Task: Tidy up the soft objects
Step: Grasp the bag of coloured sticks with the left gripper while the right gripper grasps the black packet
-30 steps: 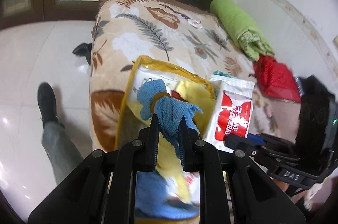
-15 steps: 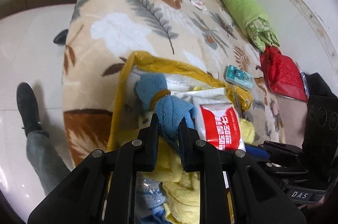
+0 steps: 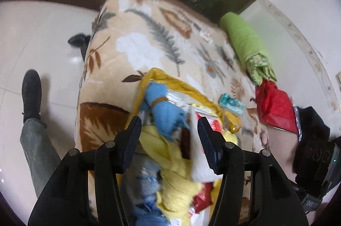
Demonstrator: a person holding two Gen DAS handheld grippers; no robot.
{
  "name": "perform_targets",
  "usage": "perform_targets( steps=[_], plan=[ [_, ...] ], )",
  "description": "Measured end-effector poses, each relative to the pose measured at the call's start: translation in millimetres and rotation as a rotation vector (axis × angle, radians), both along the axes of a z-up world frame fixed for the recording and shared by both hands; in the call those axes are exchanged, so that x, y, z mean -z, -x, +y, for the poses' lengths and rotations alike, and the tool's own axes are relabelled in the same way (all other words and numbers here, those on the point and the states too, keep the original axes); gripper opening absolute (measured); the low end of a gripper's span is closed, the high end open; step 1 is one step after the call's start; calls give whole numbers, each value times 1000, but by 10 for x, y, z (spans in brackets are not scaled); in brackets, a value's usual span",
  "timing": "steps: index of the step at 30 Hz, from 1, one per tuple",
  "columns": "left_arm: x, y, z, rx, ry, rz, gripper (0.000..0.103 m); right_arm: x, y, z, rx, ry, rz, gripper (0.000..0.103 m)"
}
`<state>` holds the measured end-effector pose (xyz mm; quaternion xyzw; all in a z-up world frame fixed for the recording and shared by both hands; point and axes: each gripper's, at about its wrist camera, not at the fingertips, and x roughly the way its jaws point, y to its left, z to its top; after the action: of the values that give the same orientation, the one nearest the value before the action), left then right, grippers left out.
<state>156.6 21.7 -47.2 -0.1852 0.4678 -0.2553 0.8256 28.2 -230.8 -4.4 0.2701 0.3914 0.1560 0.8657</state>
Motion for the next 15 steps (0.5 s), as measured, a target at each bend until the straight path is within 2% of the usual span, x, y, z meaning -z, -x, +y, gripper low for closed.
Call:
perform_targets(
  steps=[2,4,7,12,15],
  plan=[
    [-97,224,-97,0,-16,-59,55,54,172,-161,43,25,-1,57],
    [-152,421,-244,11,-39,-80,55,171,330,-356,96,44,33,57],
    [-228,700,-542,81,-56,-93,55,366,525,-665,164,48,91,60],
    [-290,1019,-1126,203,-118,-88,55,568,751,-1010,212,20,143,61],
    [-218,1087,-1496,273,-152,-45,55,671,844,-1151,229,-6,163,61]
  ],
)
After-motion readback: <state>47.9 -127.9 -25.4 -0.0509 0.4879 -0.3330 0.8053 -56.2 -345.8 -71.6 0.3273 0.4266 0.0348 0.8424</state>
